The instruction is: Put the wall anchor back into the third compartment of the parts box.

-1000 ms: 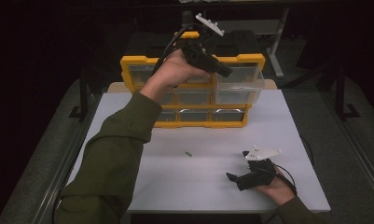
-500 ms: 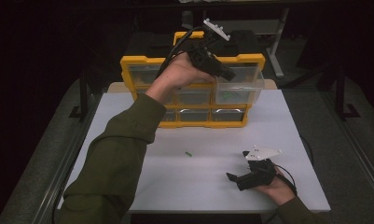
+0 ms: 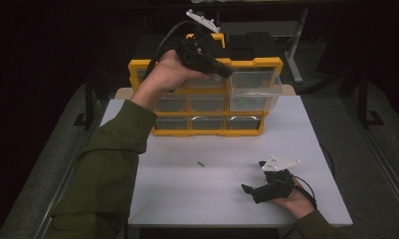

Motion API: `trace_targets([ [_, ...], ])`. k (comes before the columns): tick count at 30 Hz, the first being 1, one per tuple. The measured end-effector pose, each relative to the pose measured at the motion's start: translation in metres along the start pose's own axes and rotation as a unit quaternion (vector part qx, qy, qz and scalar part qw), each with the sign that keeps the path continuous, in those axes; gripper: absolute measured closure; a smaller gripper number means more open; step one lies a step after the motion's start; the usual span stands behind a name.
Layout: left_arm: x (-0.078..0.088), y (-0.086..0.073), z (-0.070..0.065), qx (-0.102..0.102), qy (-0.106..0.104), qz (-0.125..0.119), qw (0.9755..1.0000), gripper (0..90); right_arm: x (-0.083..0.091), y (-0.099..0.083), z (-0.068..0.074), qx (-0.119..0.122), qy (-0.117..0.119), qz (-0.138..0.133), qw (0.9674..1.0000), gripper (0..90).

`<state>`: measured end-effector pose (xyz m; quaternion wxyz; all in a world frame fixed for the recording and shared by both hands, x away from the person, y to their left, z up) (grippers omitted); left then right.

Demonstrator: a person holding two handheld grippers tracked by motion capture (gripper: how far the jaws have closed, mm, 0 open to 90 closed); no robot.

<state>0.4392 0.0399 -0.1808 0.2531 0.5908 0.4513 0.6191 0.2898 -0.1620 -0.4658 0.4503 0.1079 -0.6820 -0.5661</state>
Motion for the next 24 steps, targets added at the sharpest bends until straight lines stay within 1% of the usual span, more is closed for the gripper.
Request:
trace_targets([
  [2, 0.002, -0.003, 0.001, 0.000, 0.001, 0.001, 1.0000, 90.0, 0.000, 0.000, 0.000, 0.001, 0.000, 0.000, 1.0000, 0.0],
  [3, 0.005, -0.010, 0.002, 0.003, 0.004, 0.003, 1.0000, 90.0, 0.000, 0.000, 0.000, -0.002, 0.000, 0.001, 1.0000, 0.0],
  [5, 0.007, -0.016, 0.003, 0.002, 0.007, 0.004, 1.0000, 90.0, 0.000, 0.000, 0.000, -0.001, 0.000, 0.001, 1.0000, 0.0],
  [8, 0.009, -0.026, 0.004, 0.002, 0.005, 0.010, 0.9999, 90.0, -0.001, 0.000, 0.000, -0.001, 0.000, 0.001, 1.0000, 0.0],
  [9, 0.009, -0.031, 0.004, 0.004, 0.007, 0.011, 0.9999, 90.0, -0.001, 0.000, 0.000, -0.001, -0.001, 0.002, 1.0000, 0.0],
  [13, 0.009, -0.045, 0.006, 0.000, 0.008, 0.016, 0.9998, 89.7, -0.001, 0.000, 0.000, -0.002, -0.002, 0.002, 1.0000, 0.0],
  [14, 0.009, -0.049, 0.006, -0.004, 0.009, 0.016, 0.9998, 87.9, -0.001, 0.000, 0.000, 0.000, -0.001, 0.002, 1.0000, 0.0],
  [16, 0.009, -0.056, 0.006, -0.002, 0.009, 0.022, 0.9997, 85.4, -0.001, 0.000, 0.000, -0.001, -0.001, 0.002, 1.0000, 0.0],
  [17, 0.007, -0.060, 0.006, -0.001, 0.011, 0.022, 0.9997, 83.8, -0.001, 0.000, 0.000, 0.000, -0.002, 0.003, 1.0000, 0.0],
  [20, 0.005, -0.071, 0.005, -0.005, 0.009, 0.028, 0.9995, 80.2, -0.001, 0.000, 0.000, -0.002, -0.002, 0.003, 1.0000, 0.0],
  [21, 0.004, -0.075, 0.005, -0.005, 0.012, 0.030, 0.9995, 77.9, -0.001, 0.000, 0.000, -0.002, -0.002, 0.003, 1.0000, 0.0],
  [24, 0.000, -0.085, 0.004, -0.002, 0.011, 0.032, 0.9994, 72.2, -0.001, 0.000, 0.000, -0.002, -0.002, 0.004, 1.0000, 0.0],
])
Point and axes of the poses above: each handheld gripper's, and its own axes: x roughly backward along the jaws, y roughly out of its top, z roughly to its left, the point moved 4 cm from there along -x, roughly forward along the jaws, and after that the axes turned 8 degrees about -z, right-handed, at the moved point
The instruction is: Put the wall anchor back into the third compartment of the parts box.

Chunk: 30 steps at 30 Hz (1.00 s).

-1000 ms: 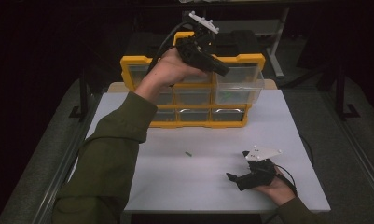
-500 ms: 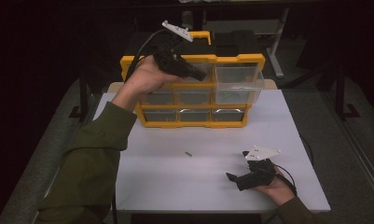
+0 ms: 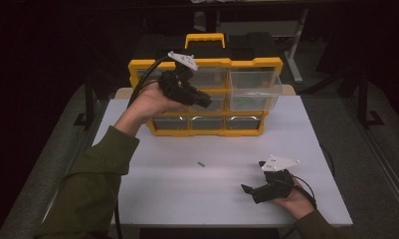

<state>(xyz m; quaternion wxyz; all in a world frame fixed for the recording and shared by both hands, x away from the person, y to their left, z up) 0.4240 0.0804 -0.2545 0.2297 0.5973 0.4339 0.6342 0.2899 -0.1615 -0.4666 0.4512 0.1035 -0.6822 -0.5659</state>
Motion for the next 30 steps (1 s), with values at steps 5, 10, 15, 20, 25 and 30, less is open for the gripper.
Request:
trace_targets([
  [5, -0.007, -0.017, -0.001, 0.000, 0.001, 0.008, 1.0000, 59.2, 0.000, 0.000, 0.000, 0.000, 0.000, 0.000, 1.0000, 0.0],
  [10, -0.013, -0.031, -0.004, 0.010, -0.005, 0.003, 0.9999, 51.7, 0.000, 0.000, 0.000, 0.001, 0.000, 0.000, 1.0000, 0.0],
  [15, -0.022, -0.048, -0.008, 0.005, -0.011, 0.010, 0.9999, 43.6, 0.000, 0.000, 0.000, 0.001, 0.000, 0.000, 1.0000, 0.0],
  [20, -0.032, -0.065, -0.011, 0.003, -0.018, 0.007, 0.9998, 38.3, -0.001, 0.000, 0.000, 0.001, 0.000, 0.000, 1.0000, 0.0],
  [25, -0.038, -0.079, -0.010, 0.000, -0.024, 0.011, 0.9997, 28.3, -0.001, 0.000, 0.000, 0.001, 0.000, 0.001, 1.0000, 0.0],
  [30, -0.046, -0.099, -0.010, 0.001, -0.030, 0.013, 0.9995, 23.7, -0.001, 0.000, 0.000, 0.002, 0.000, 0.001, 1.0000, 0.0],
])
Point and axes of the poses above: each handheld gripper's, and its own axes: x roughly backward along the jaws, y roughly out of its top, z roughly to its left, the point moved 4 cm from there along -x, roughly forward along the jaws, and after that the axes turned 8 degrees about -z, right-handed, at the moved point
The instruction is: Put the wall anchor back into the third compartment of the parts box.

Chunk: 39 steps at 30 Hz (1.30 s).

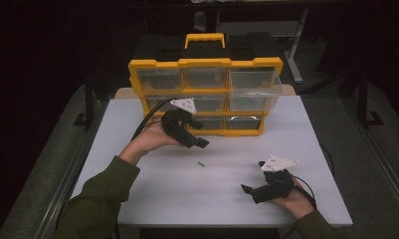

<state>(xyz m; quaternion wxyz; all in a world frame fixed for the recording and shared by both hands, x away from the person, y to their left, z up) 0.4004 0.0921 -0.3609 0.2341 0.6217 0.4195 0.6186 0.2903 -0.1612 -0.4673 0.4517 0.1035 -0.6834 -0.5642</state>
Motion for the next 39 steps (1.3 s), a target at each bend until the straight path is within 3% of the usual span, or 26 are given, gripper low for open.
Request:
trace_targets([
  [1, -0.002, -0.003, -0.001, 0.008, 0.001, -0.006, 0.9999, 22.9, 0.000, 0.000, 0.000, 0.000, 0.000, 0.000, 1.0000, 0.0],
  [7, -0.013, -0.023, -0.001, 0.007, -0.004, -0.010, 0.9999, 22.0, 0.000, 0.000, 0.000, 0.000, 0.000, 0.001, 1.0000, 0.0],
  [12, -0.021, -0.039, -0.001, 0.006, -0.008, 0.002, 0.9999, 22.1, 0.000, 0.000, 0.000, -0.001, 0.000, 0.003, 1.0000, 0.0],
  [17, -0.029, -0.054, 0.001, -0.012, -0.004, 0.017, 0.9998, 22.7, -0.001, -0.001, 0.000, 0.000, 0.000, 0.005, 1.0000, 0.0],
  [20, -0.033, -0.062, -0.002, 0.002, -0.009, 0.015, 0.9998, 23.6, -0.001, -0.001, 0.000, 0.001, 0.000, 0.005, 1.0000, 0.0],
  [25, -0.040, -0.072, -0.002, -0.001, -0.008, 0.018, 0.9998, 26.5, -0.001, -0.001, 0.000, 0.004, -0.001, 0.007, 1.0000, 0.0],
  [31, -0.043, -0.079, 0.000, -0.006, -0.012, 0.008, 0.9999, 35.0, -0.002, -0.002, 0.000, 0.003, 0.000, 0.009, 1.0000, 0.0],
  [33, -0.045, -0.081, 0.001, -0.001, -0.012, 0.005, 0.9999, 42.8, -0.002, -0.002, 0.001, 0.004, 0.000, 0.010, 0.9999, 0.0],
  [39, -0.053, -0.088, 0.002, -0.001, -0.016, 0.024, 0.9996, 52.7, -0.002, -0.002, 0.001, 0.005, 0.000, 0.010, 0.9999, 0.0],
])
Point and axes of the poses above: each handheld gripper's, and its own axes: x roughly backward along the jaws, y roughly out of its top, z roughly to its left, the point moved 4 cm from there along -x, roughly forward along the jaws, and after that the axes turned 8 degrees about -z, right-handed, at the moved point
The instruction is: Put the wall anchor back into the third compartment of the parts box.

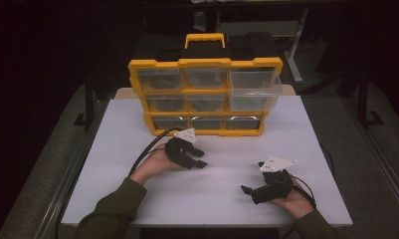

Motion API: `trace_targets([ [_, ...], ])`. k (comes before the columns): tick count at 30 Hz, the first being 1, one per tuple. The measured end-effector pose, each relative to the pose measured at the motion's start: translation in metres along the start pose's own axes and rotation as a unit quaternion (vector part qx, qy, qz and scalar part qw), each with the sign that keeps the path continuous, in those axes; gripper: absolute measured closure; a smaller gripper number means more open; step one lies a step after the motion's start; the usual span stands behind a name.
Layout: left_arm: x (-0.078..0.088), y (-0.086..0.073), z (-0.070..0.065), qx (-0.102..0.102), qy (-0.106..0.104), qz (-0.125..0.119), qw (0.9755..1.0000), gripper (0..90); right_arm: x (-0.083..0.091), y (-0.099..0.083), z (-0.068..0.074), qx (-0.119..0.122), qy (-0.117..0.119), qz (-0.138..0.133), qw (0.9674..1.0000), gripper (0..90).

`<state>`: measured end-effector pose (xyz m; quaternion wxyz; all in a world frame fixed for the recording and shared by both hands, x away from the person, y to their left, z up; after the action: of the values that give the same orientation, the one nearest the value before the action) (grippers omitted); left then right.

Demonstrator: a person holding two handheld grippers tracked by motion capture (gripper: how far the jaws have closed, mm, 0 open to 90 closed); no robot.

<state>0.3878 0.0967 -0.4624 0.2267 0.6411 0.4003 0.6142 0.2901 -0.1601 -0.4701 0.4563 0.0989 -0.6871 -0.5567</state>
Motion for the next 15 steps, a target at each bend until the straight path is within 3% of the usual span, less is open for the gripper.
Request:
trace_targets([
  [7, -0.0091, -0.0065, 0.0012, -0.008, 0.006, 0.023, 0.9997, 61.0, 0.0004, -0.0001, 0.0000, 0.001, 0.001, 0.001, 1.0000, 0.0],
  [15, -0.0091, -0.0070, 0.0020, -0.013, 0.012, 0.023, 0.9996, 70.0, 0.0002, -0.0001, 0.0003, 0.002, 0.001, 0.001, 1.0000, 0.0],
])
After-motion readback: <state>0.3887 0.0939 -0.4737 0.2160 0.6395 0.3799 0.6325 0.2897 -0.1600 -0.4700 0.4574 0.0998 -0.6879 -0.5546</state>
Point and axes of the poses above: each handheld gripper's, and its own axes: x roughly backward along the jaws, y roughly out of its top, z roughly to its left, the point moved 4 cm from there along -x, roughly forward along the jaws, and after that the axes turned 8 degrees about -z, right-handed, at the moved point
